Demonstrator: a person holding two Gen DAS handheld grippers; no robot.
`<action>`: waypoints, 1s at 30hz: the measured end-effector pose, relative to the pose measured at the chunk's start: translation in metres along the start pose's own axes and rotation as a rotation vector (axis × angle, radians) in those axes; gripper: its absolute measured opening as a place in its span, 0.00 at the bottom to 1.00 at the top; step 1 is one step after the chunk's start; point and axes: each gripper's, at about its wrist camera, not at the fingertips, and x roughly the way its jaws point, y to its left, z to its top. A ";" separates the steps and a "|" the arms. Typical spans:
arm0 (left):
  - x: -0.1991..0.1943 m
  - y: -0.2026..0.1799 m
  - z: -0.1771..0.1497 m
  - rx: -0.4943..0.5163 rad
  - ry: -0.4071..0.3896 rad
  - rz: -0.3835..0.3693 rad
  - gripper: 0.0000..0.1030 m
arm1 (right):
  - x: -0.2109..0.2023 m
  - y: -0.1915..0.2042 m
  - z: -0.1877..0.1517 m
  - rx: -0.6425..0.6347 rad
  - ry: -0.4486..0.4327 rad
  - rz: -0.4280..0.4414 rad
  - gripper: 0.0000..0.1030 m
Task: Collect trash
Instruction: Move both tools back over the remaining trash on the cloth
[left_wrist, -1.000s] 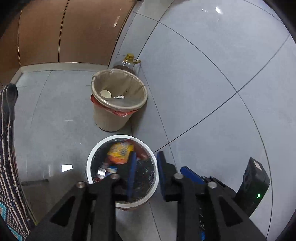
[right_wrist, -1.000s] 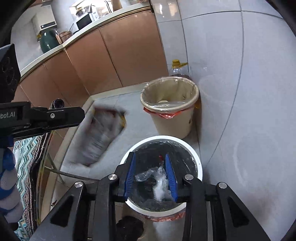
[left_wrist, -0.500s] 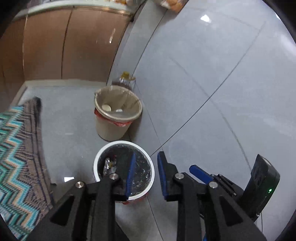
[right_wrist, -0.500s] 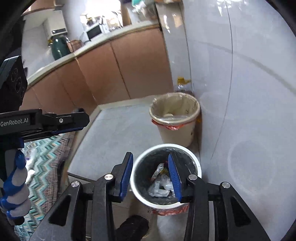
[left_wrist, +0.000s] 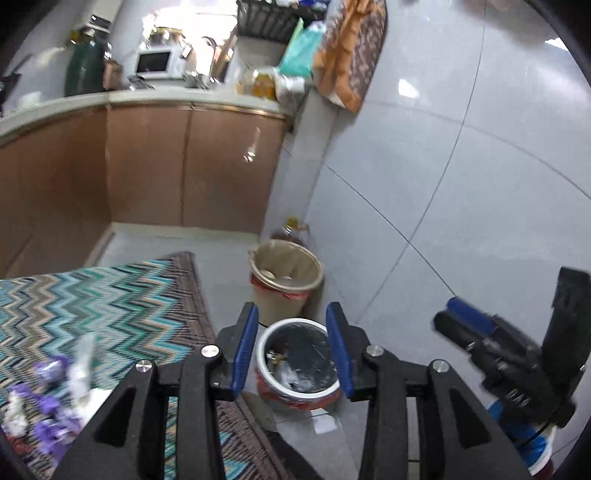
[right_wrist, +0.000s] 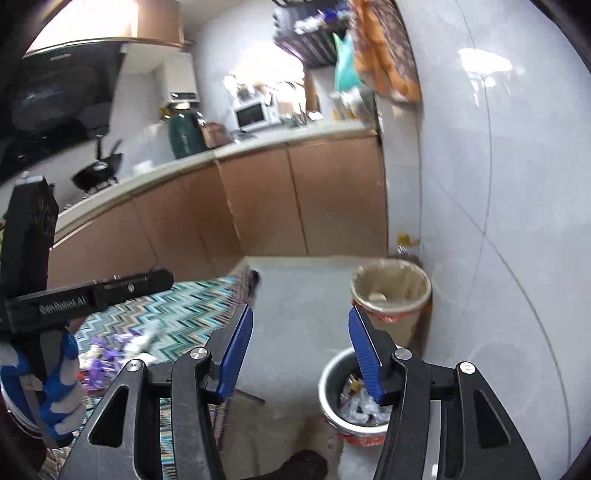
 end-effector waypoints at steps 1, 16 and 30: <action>-0.009 0.004 -0.002 0.000 -0.010 0.013 0.36 | -0.008 0.007 0.002 -0.011 -0.012 0.010 0.54; -0.167 0.103 -0.051 -0.074 -0.166 0.205 0.36 | -0.063 0.104 0.015 -0.124 -0.096 0.145 0.54; -0.248 0.235 -0.134 -0.191 -0.182 0.415 0.36 | -0.036 0.180 -0.007 -0.174 0.019 0.278 0.54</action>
